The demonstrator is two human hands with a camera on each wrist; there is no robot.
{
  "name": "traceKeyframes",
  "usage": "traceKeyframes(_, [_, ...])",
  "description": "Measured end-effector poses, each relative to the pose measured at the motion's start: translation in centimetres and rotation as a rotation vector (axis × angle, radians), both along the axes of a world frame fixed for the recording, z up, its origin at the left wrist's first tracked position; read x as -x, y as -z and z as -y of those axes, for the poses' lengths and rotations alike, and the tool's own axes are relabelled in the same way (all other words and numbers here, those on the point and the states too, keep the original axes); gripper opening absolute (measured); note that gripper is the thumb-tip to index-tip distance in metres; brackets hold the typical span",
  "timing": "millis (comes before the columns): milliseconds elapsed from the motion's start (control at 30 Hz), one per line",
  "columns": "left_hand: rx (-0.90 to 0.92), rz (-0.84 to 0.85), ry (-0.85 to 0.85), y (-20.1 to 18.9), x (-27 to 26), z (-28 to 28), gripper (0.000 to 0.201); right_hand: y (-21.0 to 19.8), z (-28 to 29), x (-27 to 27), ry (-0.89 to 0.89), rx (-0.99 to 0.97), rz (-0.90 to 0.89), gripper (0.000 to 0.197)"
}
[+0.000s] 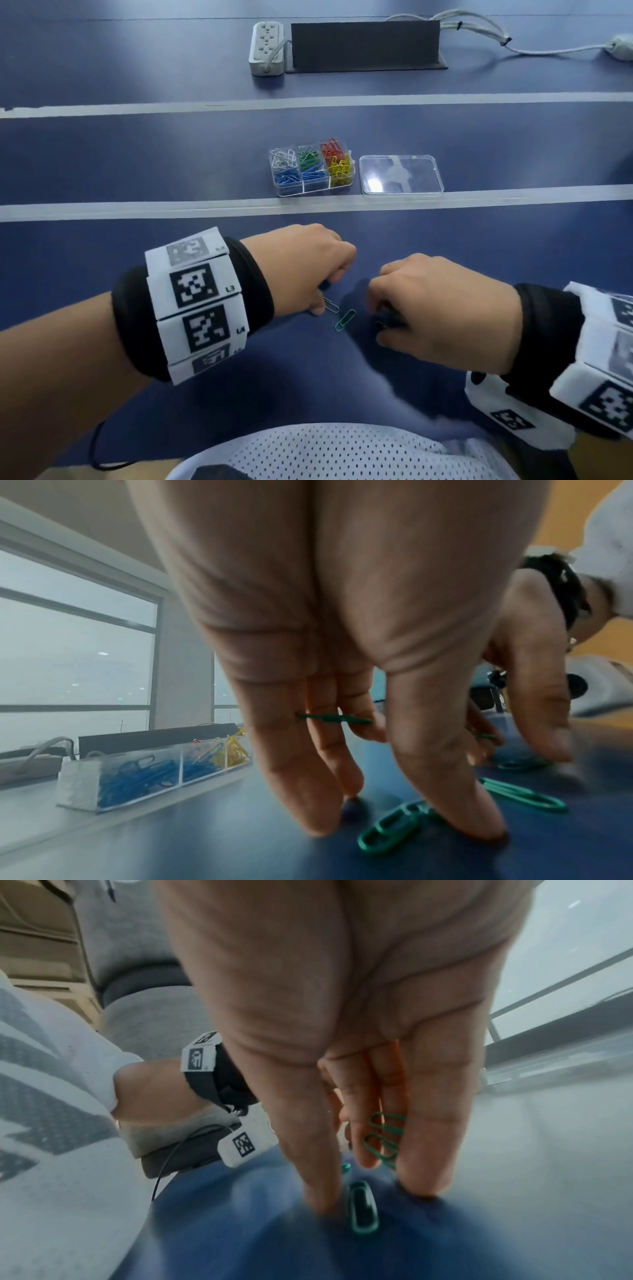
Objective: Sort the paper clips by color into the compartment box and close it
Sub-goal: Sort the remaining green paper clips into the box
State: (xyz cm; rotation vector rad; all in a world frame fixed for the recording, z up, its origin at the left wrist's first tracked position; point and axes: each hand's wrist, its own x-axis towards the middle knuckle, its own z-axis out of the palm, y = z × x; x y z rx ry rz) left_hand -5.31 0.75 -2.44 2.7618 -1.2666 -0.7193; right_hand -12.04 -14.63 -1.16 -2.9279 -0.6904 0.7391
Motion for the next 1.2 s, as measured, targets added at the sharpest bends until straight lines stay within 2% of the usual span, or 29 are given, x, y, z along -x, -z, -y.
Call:
traceKeyframes(133, [0.009, 0.014, 0.016, 0.3, 0.1, 0.0, 0.042, 0.6, -0.5, 0.0, -0.018, 0.076, -0.04, 0.016])
traceKeyframes(400, [0.095, 0.036, 0.002, 0.2, 0.7, -0.9, 0.029, 0.4, -0.6, -0.9, -0.047, 0.086, 0.01, 0.02])
traceKeyframes(567, [0.153, -0.02, -0.098, 0.2, 0.7, -1.5, 0.017, -0.2, -1.2, -1.2, -0.116, -0.05, 0.01, 0.028])
traceKeyframes(667, [0.2, -0.051, -0.149, -0.2, 0.3, -2.3, 0.021, 0.0, -1.6, -1.1, -0.15, -0.108, 0.007, 0.03])
traceKeyframes(900, [0.259, -0.083, -0.277, -1.1, -0.2, -4.1, 0.019, 1.2, -2.3, -1.5, -0.341, -0.025, 0.009, 0.021])
traceKeyframes(1033, [0.203, -0.085, -0.269, -0.9, 0.7, -4.3, 0.016, 1.0, -2.4, -1.4, -0.412, 0.026, 0.035, 0.02])
traceKeyframes(1133, [0.147, -0.064, -0.209, -0.3, 1.5, -3.8, 0.008, 0.9, -2.7, -1.4, -0.395, 0.034, 0.03, 0.021])
traceKeyframes(1200, [0.097, -0.048, -0.183, 0.1, 1.8, -3.4, 0.012, 0.7, -2.7, -1.7, -0.364, 0.002, 0.026, 0.025])
